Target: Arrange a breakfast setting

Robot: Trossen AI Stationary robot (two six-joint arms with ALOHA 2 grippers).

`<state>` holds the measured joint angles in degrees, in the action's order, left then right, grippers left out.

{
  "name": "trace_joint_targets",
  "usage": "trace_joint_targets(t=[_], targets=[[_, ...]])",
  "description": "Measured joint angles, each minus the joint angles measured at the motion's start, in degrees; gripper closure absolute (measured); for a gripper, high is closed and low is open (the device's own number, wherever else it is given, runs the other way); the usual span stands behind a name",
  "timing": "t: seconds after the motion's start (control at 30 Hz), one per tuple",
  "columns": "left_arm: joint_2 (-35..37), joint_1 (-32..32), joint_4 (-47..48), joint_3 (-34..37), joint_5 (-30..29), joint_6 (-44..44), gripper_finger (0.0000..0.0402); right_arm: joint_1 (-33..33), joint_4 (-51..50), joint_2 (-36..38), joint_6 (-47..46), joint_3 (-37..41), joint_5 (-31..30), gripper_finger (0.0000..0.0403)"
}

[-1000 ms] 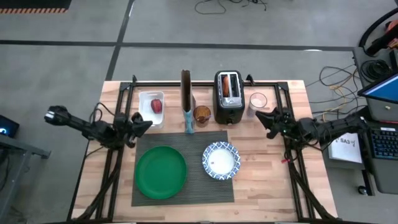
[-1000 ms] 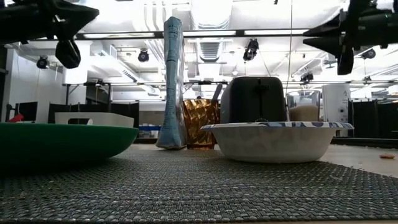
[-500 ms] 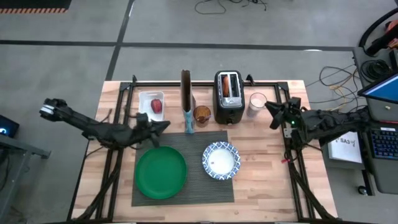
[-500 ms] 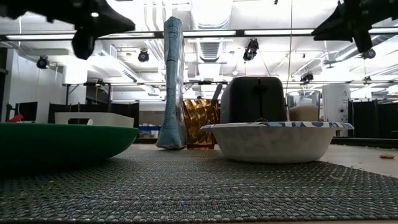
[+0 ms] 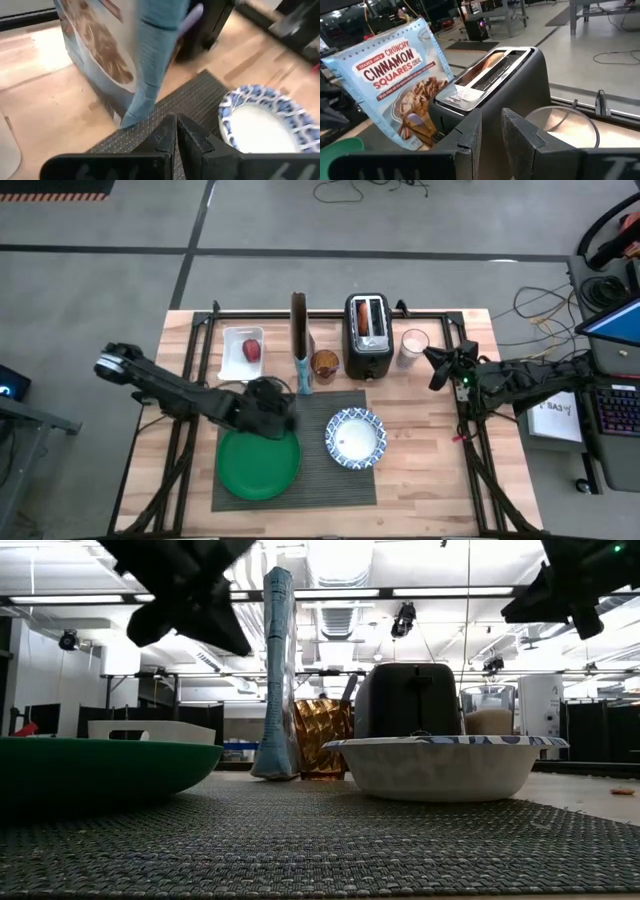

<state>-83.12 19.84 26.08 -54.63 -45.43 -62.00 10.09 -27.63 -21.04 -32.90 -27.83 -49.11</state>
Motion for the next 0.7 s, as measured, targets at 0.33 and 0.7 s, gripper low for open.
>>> trace_joint_targets(t=[0.33,0.7], targets=[[-18.4,-0.2,13.3,-15.4,2.1,-0.2,0.0402,0.0,-0.6,-0.1,4.0,0.6,-0.7,0.0335],[-28.7,-0.2,22.5,-25.2,6.5,-4.2,0.0402,0.0,-0.4,-0.1,9.6,1.2,-12.2,0.0335]])
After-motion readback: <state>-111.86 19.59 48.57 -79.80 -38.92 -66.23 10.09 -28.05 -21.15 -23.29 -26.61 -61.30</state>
